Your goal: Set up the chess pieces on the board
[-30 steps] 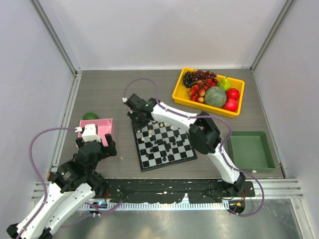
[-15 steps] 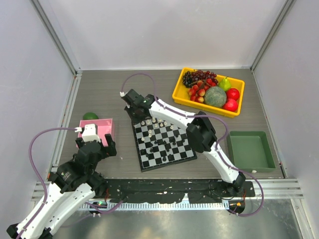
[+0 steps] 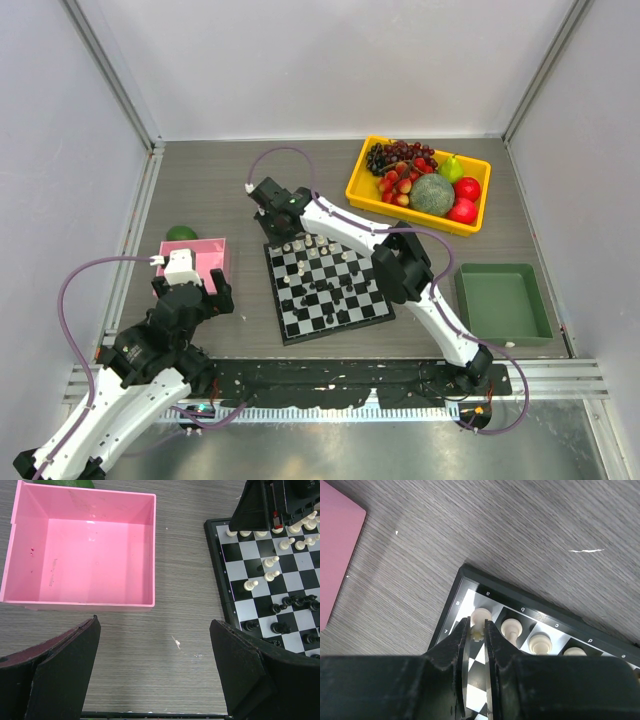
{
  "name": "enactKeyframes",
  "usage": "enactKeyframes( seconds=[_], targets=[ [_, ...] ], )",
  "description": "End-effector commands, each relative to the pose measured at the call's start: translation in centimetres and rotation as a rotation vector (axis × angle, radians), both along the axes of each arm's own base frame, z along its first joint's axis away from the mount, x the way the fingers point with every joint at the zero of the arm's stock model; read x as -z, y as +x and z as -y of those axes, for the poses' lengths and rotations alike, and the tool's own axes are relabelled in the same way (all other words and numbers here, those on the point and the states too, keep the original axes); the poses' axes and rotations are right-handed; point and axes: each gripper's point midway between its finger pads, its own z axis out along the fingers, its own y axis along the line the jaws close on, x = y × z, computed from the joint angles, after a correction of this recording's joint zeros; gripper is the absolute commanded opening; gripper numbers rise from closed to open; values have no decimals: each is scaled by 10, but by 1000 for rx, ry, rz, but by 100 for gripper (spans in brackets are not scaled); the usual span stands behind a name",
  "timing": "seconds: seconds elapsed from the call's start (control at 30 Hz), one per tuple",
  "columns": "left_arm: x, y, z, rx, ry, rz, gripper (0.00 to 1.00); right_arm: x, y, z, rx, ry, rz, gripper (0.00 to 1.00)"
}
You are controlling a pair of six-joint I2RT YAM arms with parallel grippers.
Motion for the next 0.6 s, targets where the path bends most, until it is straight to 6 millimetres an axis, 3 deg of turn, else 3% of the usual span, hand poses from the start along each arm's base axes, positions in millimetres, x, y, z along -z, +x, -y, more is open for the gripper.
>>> enactKeyframes(
  seconds=[0.0, 0.37, 0.57],
  targets=[
    [-8, 6, 1, -21, -25, 39, 99, -11, 8, -10, -16, 32, 35, 15],
    [-7, 6, 1, -21, -24, 38, 99, -5, 0, -14, -35, 46, -7, 20],
    [-8, 6, 1, -22, -23, 39, 99, -26, 0, -18, -51, 83, 8, 32]
  ],
)
